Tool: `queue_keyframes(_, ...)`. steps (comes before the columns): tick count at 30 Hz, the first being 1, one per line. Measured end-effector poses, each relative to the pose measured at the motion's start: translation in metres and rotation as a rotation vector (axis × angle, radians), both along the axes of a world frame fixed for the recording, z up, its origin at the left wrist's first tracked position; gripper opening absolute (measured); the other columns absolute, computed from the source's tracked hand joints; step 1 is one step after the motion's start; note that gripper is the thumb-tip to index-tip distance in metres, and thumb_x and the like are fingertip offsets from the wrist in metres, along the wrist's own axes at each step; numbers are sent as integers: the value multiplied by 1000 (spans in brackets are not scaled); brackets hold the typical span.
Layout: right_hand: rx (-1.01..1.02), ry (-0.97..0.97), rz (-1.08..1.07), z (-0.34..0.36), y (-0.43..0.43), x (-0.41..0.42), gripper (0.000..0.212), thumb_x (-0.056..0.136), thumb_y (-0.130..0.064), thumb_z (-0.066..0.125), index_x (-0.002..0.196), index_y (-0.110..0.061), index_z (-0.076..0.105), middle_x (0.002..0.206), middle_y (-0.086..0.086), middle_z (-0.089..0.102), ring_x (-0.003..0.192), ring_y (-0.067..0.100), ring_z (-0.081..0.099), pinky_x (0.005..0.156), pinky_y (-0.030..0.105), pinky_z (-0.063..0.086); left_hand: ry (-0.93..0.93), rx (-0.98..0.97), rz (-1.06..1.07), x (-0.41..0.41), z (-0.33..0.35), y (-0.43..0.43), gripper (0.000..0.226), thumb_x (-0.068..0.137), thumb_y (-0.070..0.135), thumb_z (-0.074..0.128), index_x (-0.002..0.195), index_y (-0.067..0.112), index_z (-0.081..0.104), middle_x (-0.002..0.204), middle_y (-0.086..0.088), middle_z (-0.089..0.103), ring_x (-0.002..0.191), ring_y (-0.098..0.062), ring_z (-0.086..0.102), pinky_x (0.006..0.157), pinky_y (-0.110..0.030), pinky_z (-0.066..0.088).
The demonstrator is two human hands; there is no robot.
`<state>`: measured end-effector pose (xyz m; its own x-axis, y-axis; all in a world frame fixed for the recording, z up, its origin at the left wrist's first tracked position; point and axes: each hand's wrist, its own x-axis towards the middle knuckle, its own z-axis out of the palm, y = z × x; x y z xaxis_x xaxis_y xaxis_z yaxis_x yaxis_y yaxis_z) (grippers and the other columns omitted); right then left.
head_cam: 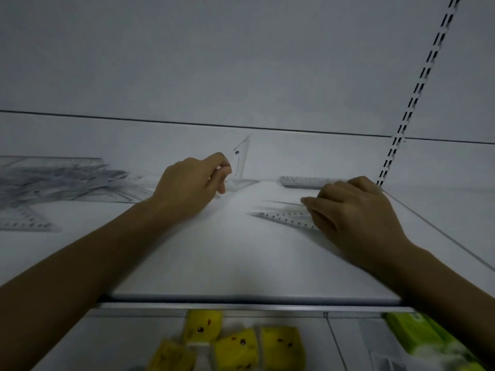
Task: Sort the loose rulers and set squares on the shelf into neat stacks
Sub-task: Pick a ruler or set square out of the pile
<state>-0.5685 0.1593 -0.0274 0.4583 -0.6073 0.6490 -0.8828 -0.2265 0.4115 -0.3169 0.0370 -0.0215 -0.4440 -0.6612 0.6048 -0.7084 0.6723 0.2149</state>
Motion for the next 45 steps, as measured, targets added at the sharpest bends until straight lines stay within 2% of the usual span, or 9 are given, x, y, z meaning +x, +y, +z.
queue_keyframes(7,119,-79,48,-3,-3,1,35,88,-28,43,95,-16,75,73,2,65,63,23,58,67,29,31,-7,-16,-27,-9,0,4,14,99,29,39,96,27,53,73,16,66,55,4,53,59,-23,41)
queue_keyframes(17,325,-276,85,-5,-4,-3,39,88,-44,43,95,-21,73,91,-4,68,80,17,63,70,30,40,0,5,-26,-10,3,8,16,98,32,40,96,25,54,76,16,66,53,-4,59,56,-17,36)
queue_keyframes(26,311,-508,100,5,-9,0,52,84,-58,36,111,-25,67,105,-10,64,92,8,59,78,31,45,332,141,-123,-13,10,10,22,99,26,41,88,19,60,67,9,68,43,-8,59,59,-28,51)
queue_keyframes(31,299,-542,179,29,-21,14,40,90,-47,51,119,-22,61,104,-8,65,92,4,59,81,29,48,400,144,-157,-13,12,15,28,97,34,41,79,19,57,53,4,63,41,-11,57,56,-30,51)
queue_keyframes(34,366,-659,211,42,-32,32,38,91,-43,53,125,-27,54,105,-12,63,93,2,58,82,23,47,653,379,-252,-20,16,19,33,98,31,40,80,11,60,50,-2,62,39,-13,53,48,-20,45)
queue_keyframes(36,464,-832,254,46,-39,46,29,92,-38,53,119,-28,53,97,-13,64,87,0,59,76,17,46,756,504,-281,-22,19,20,37,99,31,38,84,8,64,52,-4,62,40,-13,53,46,-18,45)
queue_keyframes(40,486,-1094,326,48,-57,63,8,92,-17,55,93,-24,58,78,-1,69,75,10,66,69,23,51,683,630,-300,-24,14,18,43,99,35,33,91,11,68,56,-4,65,44,-13,55,49,-20,48)
queue_keyframes(42,472,-1152,311,51,-69,60,12,92,-12,55,89,-21,61,78,4,69,69,13,65,61,19,48,661,598,-217,-22,9,10,44,99,38,32,95,11,67,54,-2,61,44,-14,53,47,-23,45)
queue_keyframes(45,472,-1089,221,55,-90,51,20,93,-7,48,93,-16,65,81,0,66,68,6,60,58,11,42,596,337,52,-7,7,-11,36,97,46,34,95,19,57,65,0,59,59,-19,55,58,-29,44)
